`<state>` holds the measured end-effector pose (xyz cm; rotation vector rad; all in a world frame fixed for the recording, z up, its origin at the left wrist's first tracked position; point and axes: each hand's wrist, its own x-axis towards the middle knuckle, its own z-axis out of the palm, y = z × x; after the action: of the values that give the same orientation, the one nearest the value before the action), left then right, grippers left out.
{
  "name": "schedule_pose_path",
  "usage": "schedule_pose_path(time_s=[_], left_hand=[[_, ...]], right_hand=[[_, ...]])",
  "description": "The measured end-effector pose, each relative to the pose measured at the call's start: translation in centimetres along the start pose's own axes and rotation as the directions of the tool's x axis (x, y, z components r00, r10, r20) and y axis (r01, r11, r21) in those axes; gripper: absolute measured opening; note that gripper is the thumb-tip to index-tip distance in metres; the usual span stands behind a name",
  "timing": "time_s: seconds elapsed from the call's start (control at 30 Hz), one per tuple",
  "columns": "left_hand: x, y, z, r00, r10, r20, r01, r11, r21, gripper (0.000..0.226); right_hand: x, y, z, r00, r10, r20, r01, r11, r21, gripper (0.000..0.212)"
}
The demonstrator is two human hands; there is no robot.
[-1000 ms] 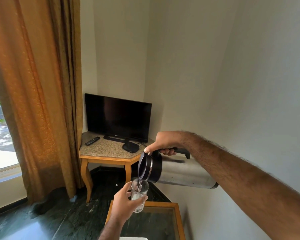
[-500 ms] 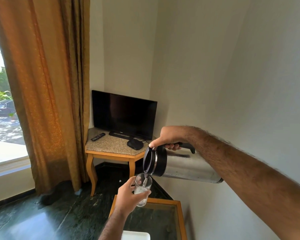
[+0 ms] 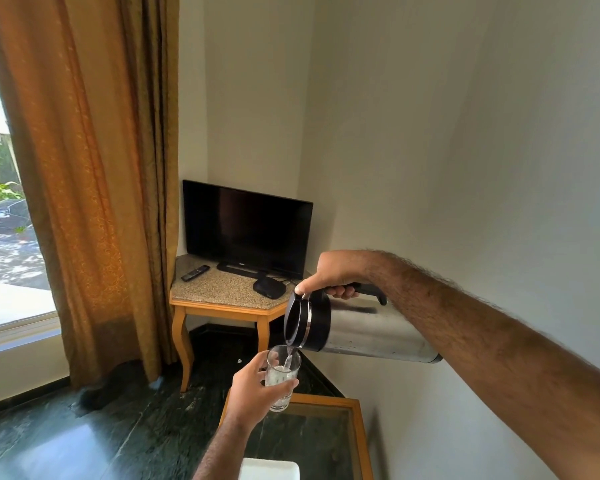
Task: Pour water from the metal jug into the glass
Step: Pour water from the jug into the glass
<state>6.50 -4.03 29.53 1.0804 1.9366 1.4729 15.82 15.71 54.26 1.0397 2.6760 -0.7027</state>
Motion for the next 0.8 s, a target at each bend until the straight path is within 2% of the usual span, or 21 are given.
schedule_pose_path(time_s=[0.5, 0.8], left_hand=[[-0.22, -0.37, 0.01, 1.000, 0.009, -0.006, -0.009, 1.000, 0.006, 0.057], [-0.28, 0.14, -0.37, 1.000, -0.013, -0.007, 0.013, 1.000, 0.008, 0.057]], right_hand=[[-0.34, -0.27, 0.00, 1.000, -0.005, -0.004, 0.005, 1.000, -0.012, 0.063], [-0.54, -0.36, -0.29, 0.999, -0.026, 0.038, 0.025, 0.999, 0.033, 0.052]])
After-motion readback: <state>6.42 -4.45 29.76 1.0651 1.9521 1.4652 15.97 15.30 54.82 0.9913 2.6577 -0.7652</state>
